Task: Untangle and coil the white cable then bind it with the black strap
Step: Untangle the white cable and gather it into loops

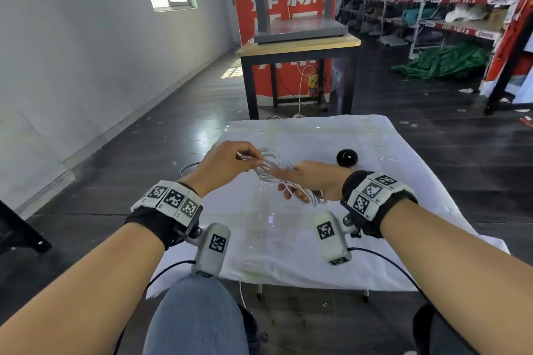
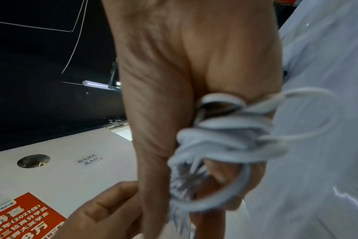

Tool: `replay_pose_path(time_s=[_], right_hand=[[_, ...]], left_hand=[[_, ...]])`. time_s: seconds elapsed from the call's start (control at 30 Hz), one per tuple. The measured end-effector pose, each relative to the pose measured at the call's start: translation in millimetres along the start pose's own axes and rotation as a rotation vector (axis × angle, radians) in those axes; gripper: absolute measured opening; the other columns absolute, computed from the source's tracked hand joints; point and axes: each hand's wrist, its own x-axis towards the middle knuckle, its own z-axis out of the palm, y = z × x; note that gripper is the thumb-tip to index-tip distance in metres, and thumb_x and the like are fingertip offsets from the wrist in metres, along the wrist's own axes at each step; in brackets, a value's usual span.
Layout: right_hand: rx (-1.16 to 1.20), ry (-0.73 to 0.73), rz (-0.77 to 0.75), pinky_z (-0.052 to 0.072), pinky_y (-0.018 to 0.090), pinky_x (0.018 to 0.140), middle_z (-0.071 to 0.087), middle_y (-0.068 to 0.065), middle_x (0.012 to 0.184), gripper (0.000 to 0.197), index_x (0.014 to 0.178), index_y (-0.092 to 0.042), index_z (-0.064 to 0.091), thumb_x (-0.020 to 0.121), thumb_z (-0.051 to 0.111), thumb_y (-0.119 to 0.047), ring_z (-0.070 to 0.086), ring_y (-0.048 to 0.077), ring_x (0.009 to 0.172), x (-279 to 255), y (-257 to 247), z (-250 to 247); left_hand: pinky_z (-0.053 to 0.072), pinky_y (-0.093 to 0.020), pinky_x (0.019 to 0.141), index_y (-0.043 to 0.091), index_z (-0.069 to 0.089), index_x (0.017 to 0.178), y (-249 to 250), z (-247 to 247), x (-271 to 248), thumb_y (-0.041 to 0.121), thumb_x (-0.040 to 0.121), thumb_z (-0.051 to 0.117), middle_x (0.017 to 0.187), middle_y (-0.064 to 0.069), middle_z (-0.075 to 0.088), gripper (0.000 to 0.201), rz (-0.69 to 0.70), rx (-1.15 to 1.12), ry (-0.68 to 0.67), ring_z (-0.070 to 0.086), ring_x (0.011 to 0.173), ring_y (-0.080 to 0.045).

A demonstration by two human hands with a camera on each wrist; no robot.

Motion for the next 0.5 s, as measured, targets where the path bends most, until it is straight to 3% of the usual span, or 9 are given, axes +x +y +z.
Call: replay_pose_path(time_s=[0.1,0.17,0.23,0.3,0.4,0.5], right_hand=[[-0.025,-0.128,0.015,0.041,0.018,0.047,0.067,0.003,0.078,0.024,0.090,-0.005,0.061,0.092,0.061,-0.029,0.047,0.012,0.054,-1.3,2.2,0.3],[-0.008,-0.118,0.030,0.048,0.021,0.053,0.065,0.005,0.074,0.015,0.085,-0.006,0.058,0.094,0.058,-0.017,0.055,0.014,0.060,-0.4,4.4,1.4],[0.094,-0.111,0.070,0.057,0.027,0.057,0.059,0.007,0.068,0.013,0.084,-0.006,0.052,0.096,0.052,-0.011,0.066,0.019,0.065,0.2,7.4,2.4],[0.187,-0.151,0.108,0.060,0.035,0.060,0.051,0.009,0.066,0.011,0.088,-0.004,0.047,0.098,0.047,-0.007,0.070,0.025,0.064,-1.1,9.2,3.5],[0.190,-0.110,0.130,0.060,0.039,0.059,0.045,0.010,0.073,0.005,0.102,-0.002,0.045,0.098,0.045,-0.004,0.067,0.024,0.054,-1.9,7.6,5.6],[0.141,-0.072,0.097,0.058,0.030,0.053,0.047,0.011,0.071,0.001,0.096,-0.001,0.046,0.095,0.047,-0.001,0.056,0.018,0.052,-1.7,2.2,7.7]], left_hand=[[0.038,-0.005,0.062,0.026,0.072,0.089,-7.3,1.5,-0.7,0.027,0.085,0.070,0.090,0.015,0.067,0.004,0.002,0.043,0.001,0.061,0.076,0.002],[0.041,-0.006,0.065,0.025,0.070,0.092,-10.4,3.7,-1.4,0.027,0.087,0.068,0.093,0.012,0.066,0.005,0.037,0.091,-0.002,0.060,0.079,0.000],[0.048,-0.018,0.076,0.022,0.069,0.099,-11.5,5.4,-2.0,0.028,0.088,0.066,0.100,0.007,0.063,0.012,0.116,0.181,0.013,0.060,0.085,-0.008],[0.047,-0.028,0.090,0.023,0.063,0.113,-10.4,5.8,-2.9,0.034,0.088,0.064,0.115,0.005,0.058,0.027,0.212,0.254,0.016,0.056,0.101,-0.012],[0.028,-0.032,0.110,0.030,0.043,0.138,-3.7,9.7,-3.1,0.053,0.082,0.063,0.142,0.010,0.042,0.064,0.377,0.395,-0.108,0.036,0.131,-0.010],[0.007,-0.033,0.116,0.031,0.021,0.149,-1.7,26.8,-0.8,0.058,0.078,0.065,0.156,0.013,0.022,0.088,0.520,0.672,-0.264,0.014,0.144,-0.009]])
